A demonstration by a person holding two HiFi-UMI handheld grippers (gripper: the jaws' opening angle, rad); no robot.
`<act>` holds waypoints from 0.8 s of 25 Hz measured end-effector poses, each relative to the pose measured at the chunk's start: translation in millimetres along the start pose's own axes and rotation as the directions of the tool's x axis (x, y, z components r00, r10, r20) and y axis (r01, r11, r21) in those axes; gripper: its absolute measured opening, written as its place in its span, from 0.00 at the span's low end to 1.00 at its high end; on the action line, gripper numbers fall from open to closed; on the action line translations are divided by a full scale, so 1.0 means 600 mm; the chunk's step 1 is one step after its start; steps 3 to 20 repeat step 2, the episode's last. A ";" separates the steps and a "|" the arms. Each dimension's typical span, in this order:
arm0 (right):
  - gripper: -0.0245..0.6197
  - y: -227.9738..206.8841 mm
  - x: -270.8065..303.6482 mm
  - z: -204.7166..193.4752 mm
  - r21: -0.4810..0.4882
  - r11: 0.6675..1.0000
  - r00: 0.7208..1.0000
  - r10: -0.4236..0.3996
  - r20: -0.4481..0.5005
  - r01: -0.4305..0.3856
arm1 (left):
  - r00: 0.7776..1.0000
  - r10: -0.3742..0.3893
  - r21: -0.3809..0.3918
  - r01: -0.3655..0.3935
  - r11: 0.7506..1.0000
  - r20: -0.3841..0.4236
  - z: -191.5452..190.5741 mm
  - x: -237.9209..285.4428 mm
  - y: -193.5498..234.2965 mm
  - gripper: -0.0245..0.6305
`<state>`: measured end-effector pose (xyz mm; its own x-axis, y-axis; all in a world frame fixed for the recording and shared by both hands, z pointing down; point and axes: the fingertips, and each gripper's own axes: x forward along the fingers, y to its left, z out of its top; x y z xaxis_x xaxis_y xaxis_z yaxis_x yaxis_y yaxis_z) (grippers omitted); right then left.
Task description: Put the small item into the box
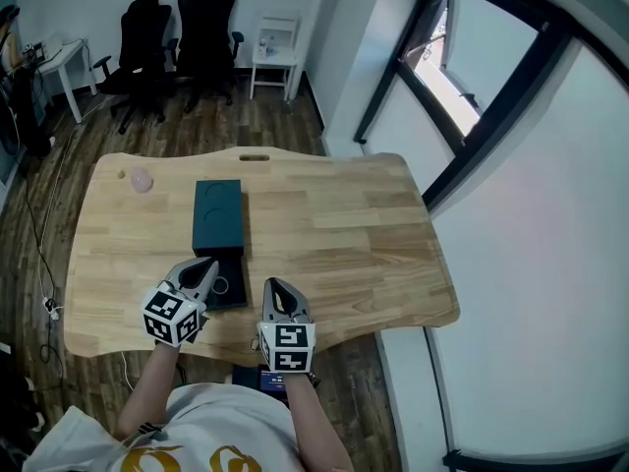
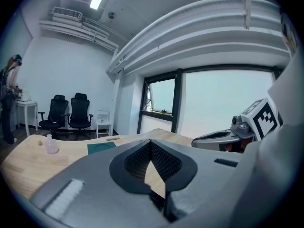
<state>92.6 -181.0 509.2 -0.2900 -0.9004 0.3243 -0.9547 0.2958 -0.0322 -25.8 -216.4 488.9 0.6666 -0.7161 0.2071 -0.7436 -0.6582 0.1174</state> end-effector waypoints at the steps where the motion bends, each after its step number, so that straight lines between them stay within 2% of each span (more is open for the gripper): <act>1: 0.04 -0.002 0.002 0.000 0.001 1.000 1.000 0.000 0.000 0.000 | 1.000 0.000 -0.001 0.000 1.000 -0.003 -0.002 0.001 0.001 0.04; 20: 0.04 -0.004 0.004 -0.001 0.003 1.000 1.000 -0.001 0.001 0.001 | 1.000 0.000 -0.001 0.000 1.000 -0.006 -0.004 0.003 0.002 0.04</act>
